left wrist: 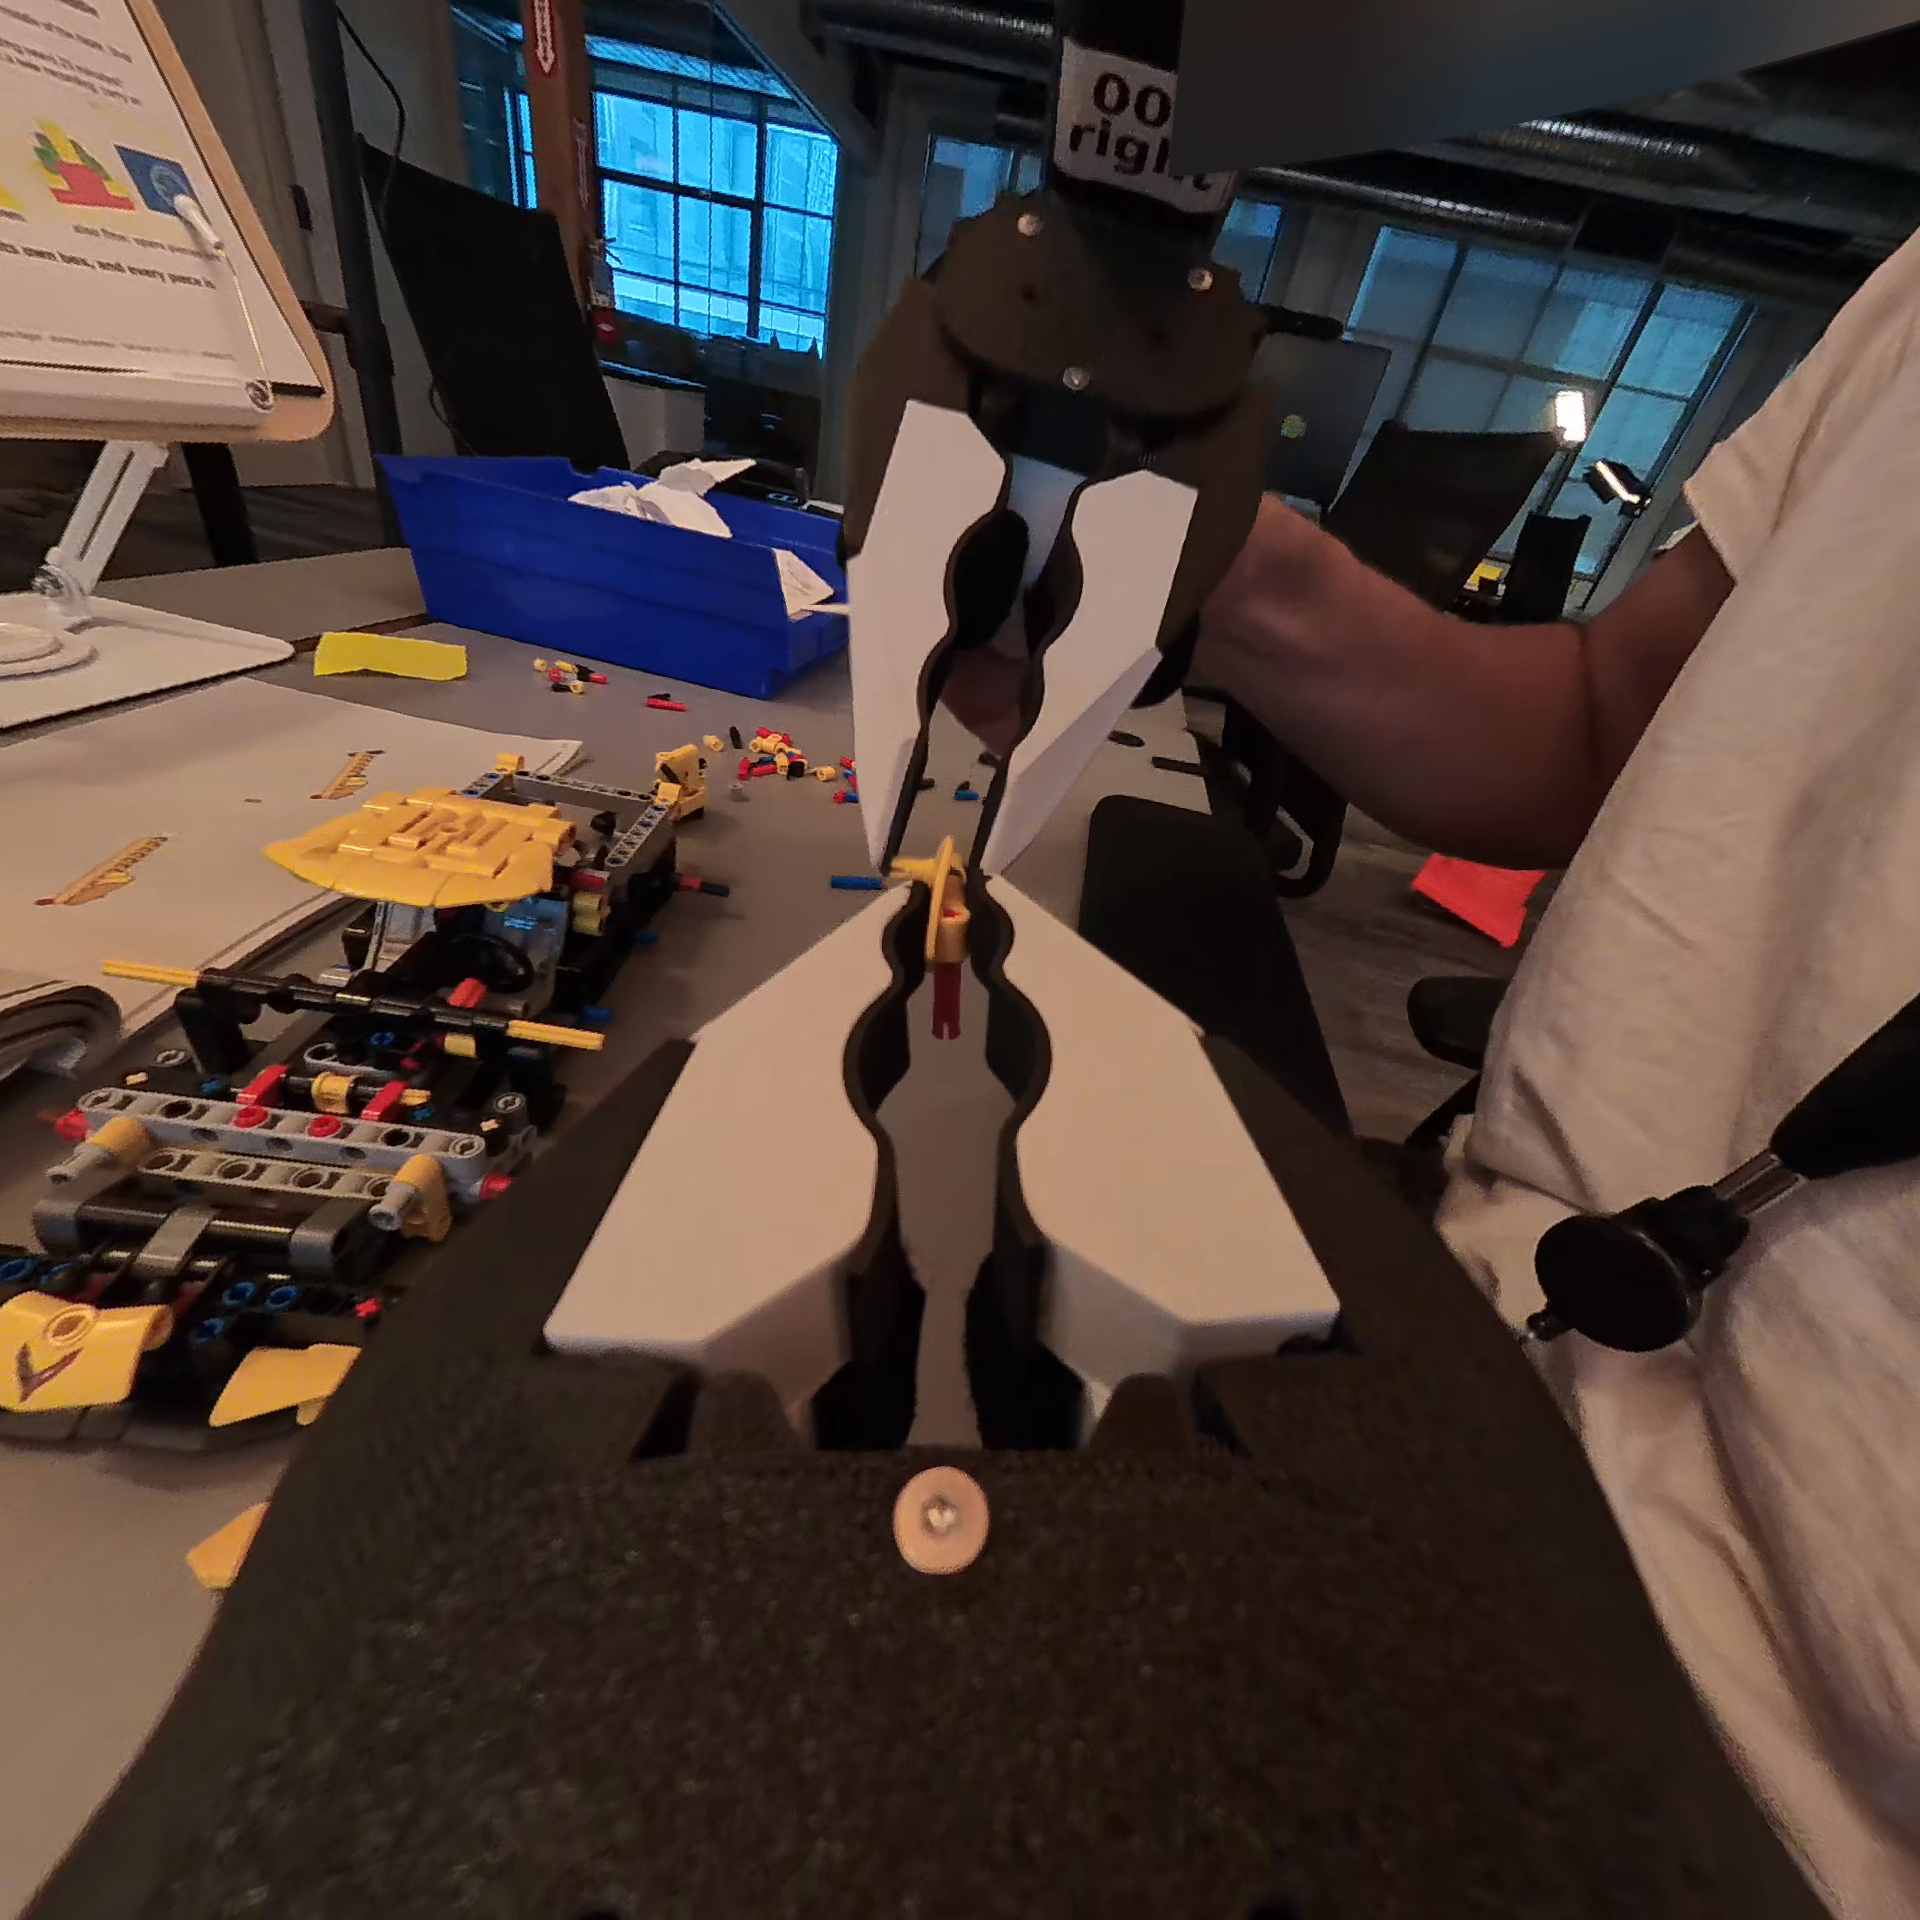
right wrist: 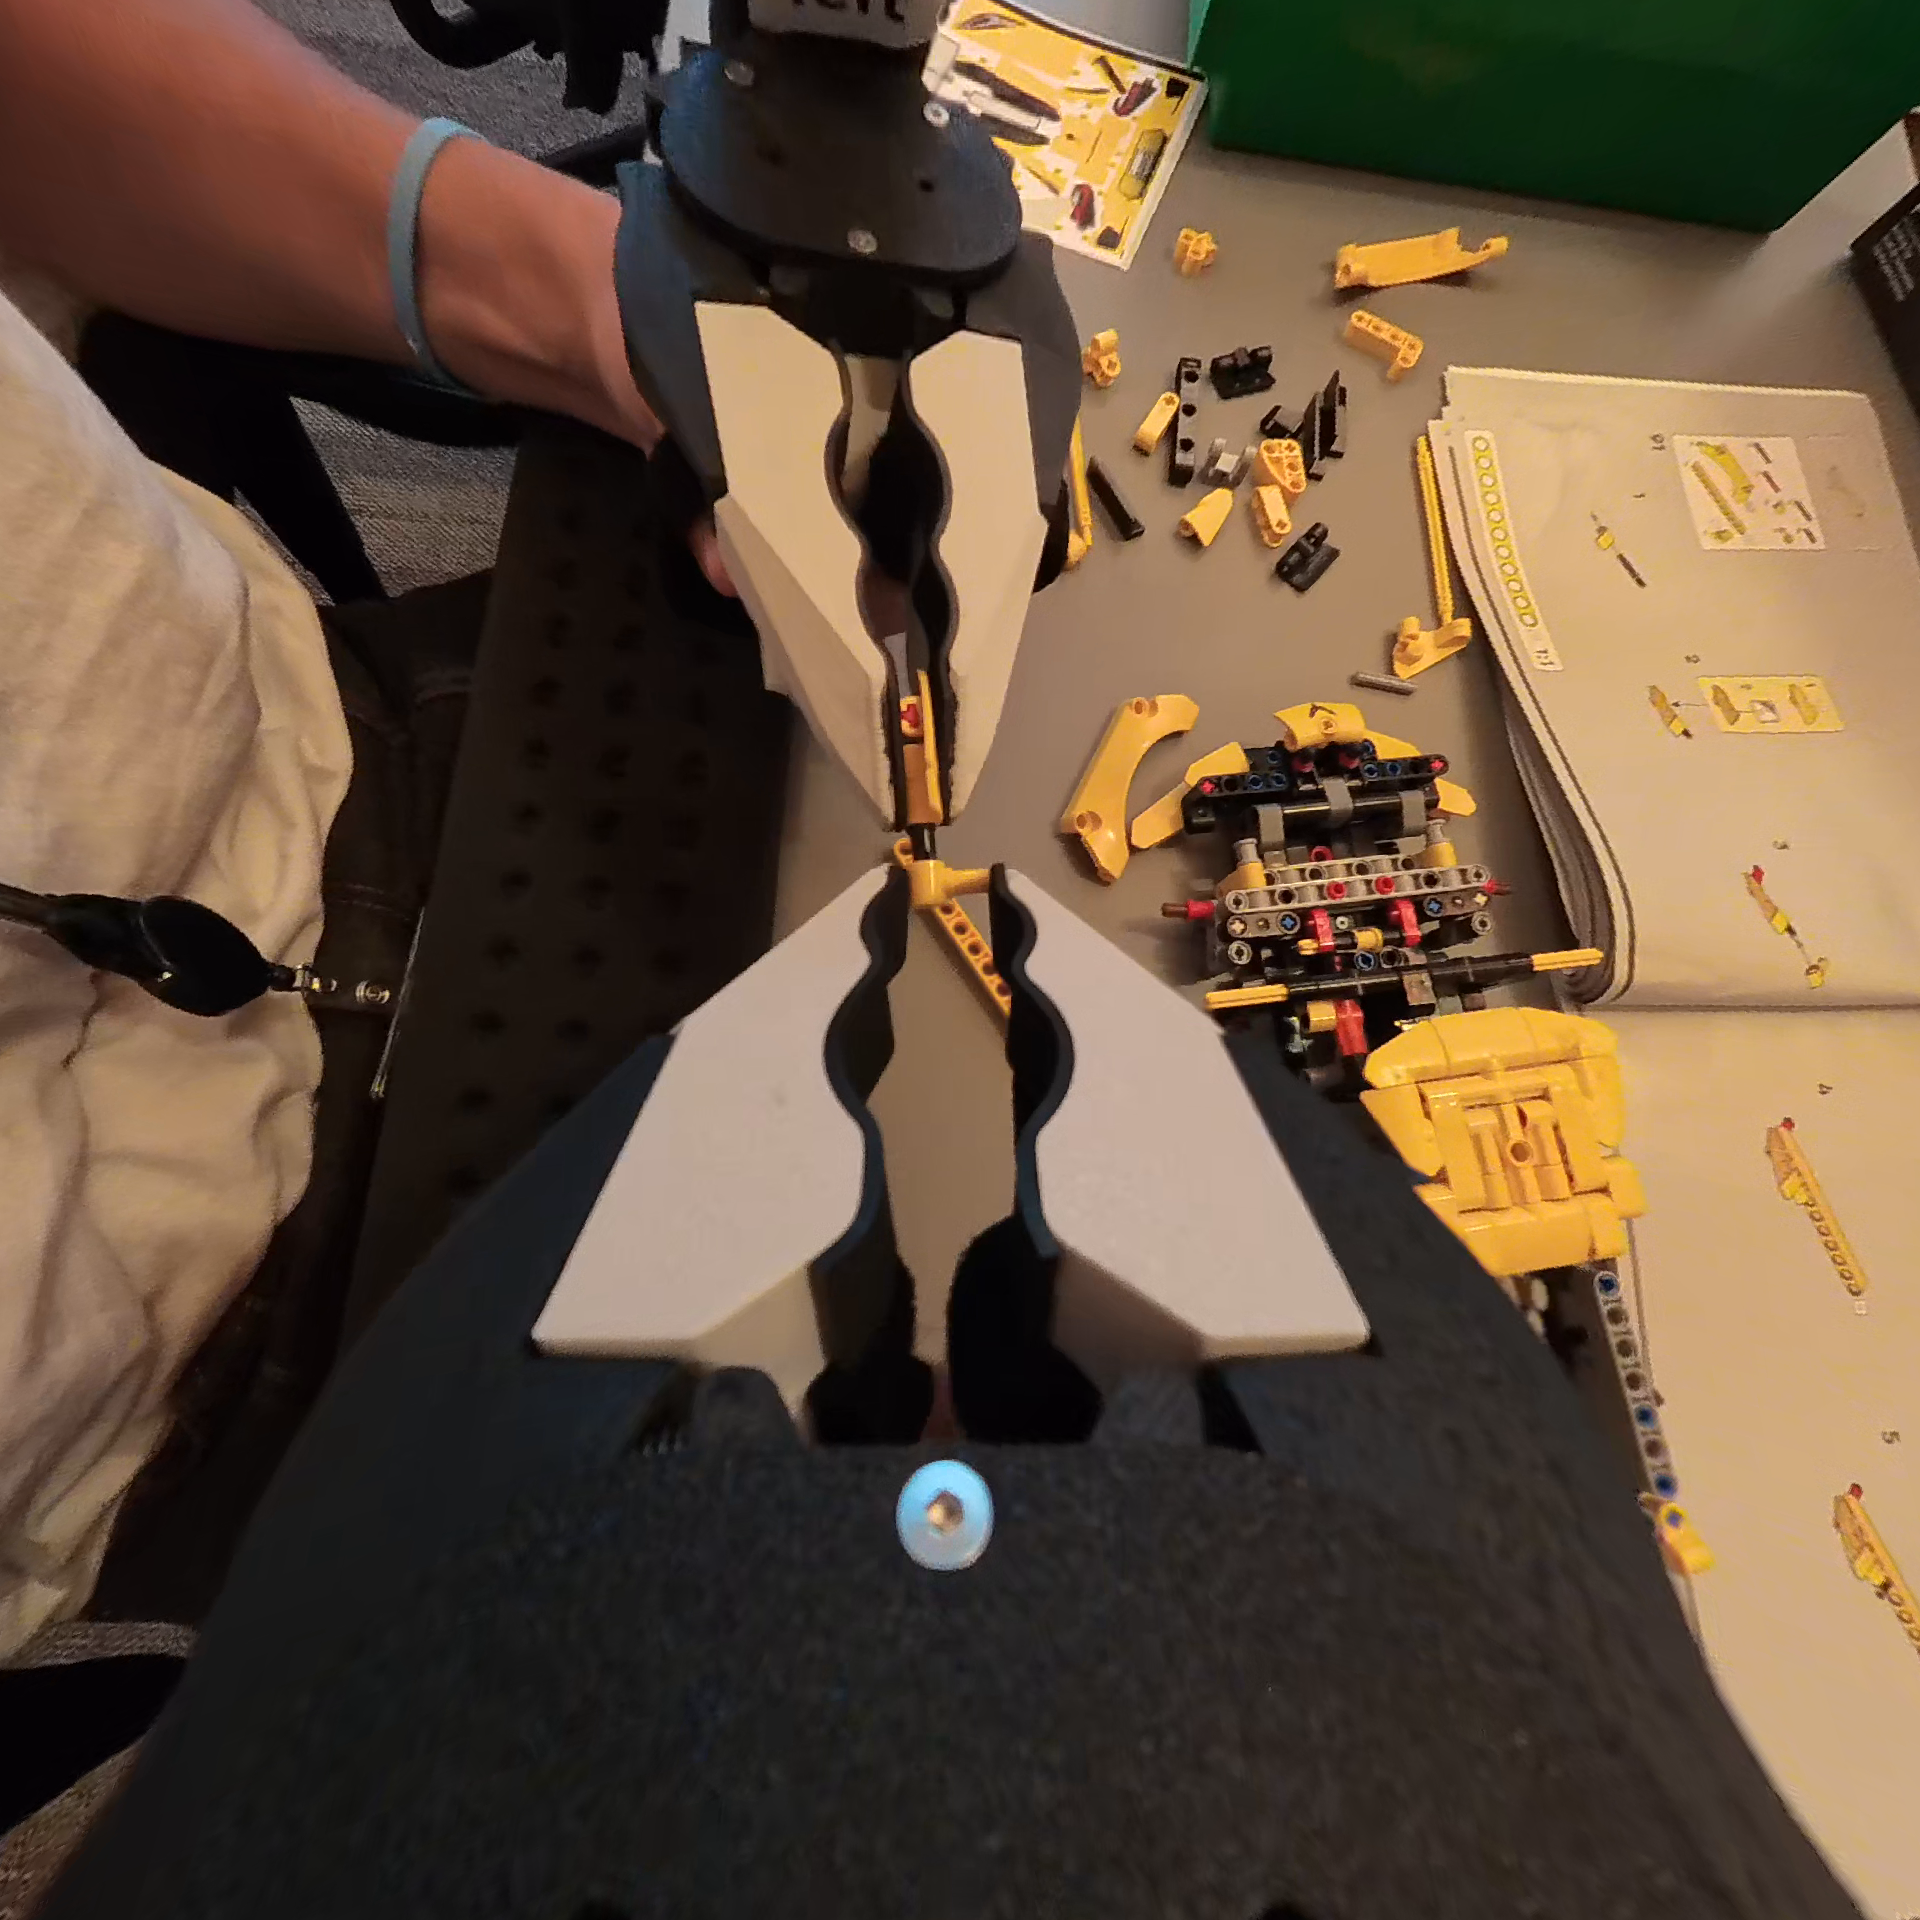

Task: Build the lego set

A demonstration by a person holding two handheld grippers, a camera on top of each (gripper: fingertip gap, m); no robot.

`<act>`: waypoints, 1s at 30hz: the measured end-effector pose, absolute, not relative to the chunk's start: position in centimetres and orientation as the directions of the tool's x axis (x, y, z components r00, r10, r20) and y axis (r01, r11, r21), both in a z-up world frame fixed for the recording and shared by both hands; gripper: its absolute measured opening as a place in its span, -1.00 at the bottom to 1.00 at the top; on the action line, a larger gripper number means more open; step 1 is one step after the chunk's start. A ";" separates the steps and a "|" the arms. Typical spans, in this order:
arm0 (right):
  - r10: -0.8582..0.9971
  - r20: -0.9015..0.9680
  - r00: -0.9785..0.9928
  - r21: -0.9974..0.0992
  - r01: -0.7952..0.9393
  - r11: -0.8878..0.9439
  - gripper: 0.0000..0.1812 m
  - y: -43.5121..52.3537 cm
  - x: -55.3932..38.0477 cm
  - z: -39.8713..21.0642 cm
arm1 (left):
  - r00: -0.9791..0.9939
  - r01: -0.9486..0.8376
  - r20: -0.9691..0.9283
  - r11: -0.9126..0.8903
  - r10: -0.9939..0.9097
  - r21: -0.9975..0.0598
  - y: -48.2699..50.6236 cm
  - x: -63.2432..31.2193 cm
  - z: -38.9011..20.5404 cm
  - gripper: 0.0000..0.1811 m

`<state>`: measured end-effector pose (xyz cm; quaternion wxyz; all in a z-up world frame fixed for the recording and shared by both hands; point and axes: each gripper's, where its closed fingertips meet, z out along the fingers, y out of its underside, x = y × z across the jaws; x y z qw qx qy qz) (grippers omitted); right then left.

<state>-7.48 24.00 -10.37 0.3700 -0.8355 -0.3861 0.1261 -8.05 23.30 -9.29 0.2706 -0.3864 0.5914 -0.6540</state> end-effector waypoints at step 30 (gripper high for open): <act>0.757 0.090 0.648 -0.524 0.677 -0.517 -0.85 22.0 -7.1 -16.0 | -0.570 -0.255 -0.031 0.213 -0.821 -0.943 20.9 -7.4 -14.8 -0.93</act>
